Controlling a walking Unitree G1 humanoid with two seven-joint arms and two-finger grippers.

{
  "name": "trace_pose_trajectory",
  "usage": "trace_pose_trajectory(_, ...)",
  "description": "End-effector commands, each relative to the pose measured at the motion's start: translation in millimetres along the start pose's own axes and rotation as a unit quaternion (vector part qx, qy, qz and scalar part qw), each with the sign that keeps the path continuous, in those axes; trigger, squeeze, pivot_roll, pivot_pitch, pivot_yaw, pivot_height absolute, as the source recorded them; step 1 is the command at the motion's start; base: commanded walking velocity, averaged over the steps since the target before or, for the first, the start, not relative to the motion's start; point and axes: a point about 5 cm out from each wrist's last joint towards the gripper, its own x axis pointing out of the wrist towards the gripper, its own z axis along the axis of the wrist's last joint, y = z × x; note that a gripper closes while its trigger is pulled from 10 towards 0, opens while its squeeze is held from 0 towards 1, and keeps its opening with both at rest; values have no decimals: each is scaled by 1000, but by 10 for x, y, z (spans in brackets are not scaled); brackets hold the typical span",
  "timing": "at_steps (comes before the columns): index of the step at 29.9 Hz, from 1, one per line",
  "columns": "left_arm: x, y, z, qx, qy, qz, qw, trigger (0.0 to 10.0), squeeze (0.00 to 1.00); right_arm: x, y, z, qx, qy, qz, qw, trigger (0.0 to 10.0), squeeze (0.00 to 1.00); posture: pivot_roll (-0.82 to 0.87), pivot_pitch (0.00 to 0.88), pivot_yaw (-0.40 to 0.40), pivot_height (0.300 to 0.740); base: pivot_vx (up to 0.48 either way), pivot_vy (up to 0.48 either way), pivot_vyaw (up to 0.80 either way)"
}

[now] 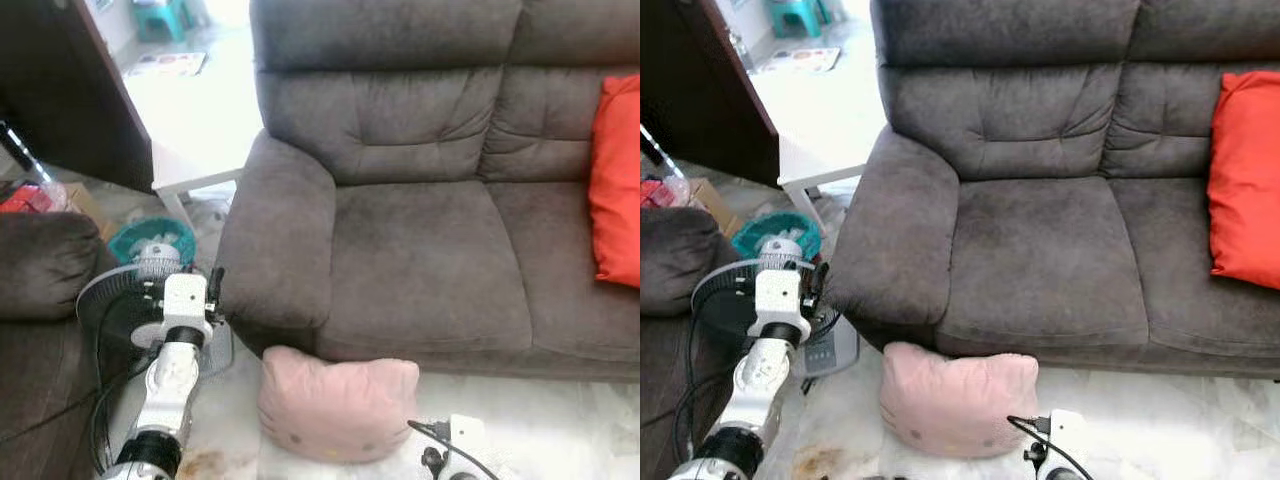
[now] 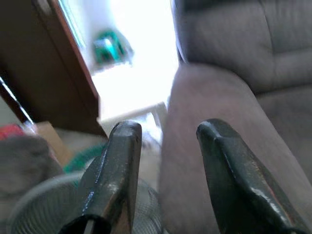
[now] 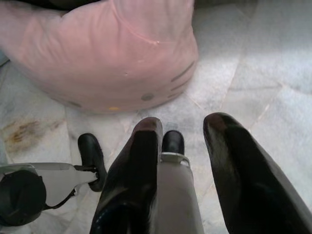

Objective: Move the pillow to the sofa from floor

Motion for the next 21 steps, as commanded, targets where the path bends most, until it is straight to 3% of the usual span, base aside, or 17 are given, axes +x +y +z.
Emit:
trace_pose_trajectory(1,-2,-14,115,5,-24,-8,1000,10000,0,-11,7,-60,1,8,0,1000,10000,0,94,38,45,740,0,0,0)
trace_pose_trajectory(3,-97,-47,164,18,-37,-25,999,10000,0,-12,-1,-60,-1,8,-1,1000,10000,0,95,37,43,740,0,0,0)
trace_pose_trajectory(7,-237,-59,72,20,-15,-25,999,10000,0,-11,-11,-53,-4,7,-1,1000,10000,0,105,39,34,740,0,0,0)
trace_pose_trajectory(14,-213,-83,126,3,-8,-17,1000,10000,0,-9,-22,-38,-6,6,0,1000,10000,0,104,50,30,740,0,0,0)
trace_pose_trajectory(21,-191,-67,150,-1,0,-13,1000,10000,0,-8,-20,-35,-8,7,3,1000,10000,0,106,62,29,740,282,0,0)
